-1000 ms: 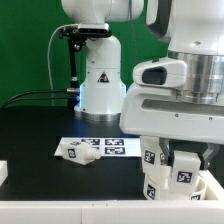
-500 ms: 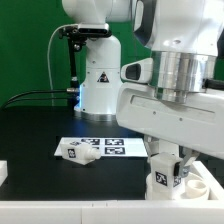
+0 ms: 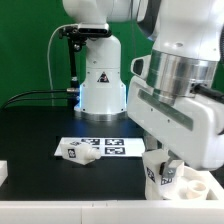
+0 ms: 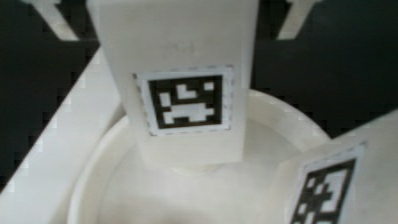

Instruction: Assemble stool

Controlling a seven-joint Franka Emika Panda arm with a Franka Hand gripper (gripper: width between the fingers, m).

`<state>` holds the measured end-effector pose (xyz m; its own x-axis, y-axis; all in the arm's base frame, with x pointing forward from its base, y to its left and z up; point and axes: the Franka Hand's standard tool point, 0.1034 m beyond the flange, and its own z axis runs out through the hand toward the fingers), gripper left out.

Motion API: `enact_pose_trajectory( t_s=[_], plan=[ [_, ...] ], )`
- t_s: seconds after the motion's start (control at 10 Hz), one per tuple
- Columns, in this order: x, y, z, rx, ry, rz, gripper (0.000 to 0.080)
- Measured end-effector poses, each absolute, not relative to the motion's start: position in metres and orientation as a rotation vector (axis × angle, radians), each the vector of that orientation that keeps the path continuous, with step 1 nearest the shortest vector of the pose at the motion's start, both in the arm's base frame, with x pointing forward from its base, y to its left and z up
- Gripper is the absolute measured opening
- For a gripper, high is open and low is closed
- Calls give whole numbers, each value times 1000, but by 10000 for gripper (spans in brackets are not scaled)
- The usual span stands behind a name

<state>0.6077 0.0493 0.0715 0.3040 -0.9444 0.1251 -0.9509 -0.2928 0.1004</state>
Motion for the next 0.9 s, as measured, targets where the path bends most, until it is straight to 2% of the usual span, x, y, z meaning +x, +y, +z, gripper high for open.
enact_pose_trajectory(
  t_s=[0.3, 0.4, 0.5, 0.6, 0.9],
  plan=[
    [605, 48, 71, 2346, -1831, 56, 340],
    [605, 48, 71, 2346, -1831, 56, 520],
    [605, 48, 72, 2354, -1827, 58, 520],
    [600, 46, 75, 2386, -1799, 53, 622],
    [584, 24, 107, 2493, -1750, 20, 648]
  ],
)
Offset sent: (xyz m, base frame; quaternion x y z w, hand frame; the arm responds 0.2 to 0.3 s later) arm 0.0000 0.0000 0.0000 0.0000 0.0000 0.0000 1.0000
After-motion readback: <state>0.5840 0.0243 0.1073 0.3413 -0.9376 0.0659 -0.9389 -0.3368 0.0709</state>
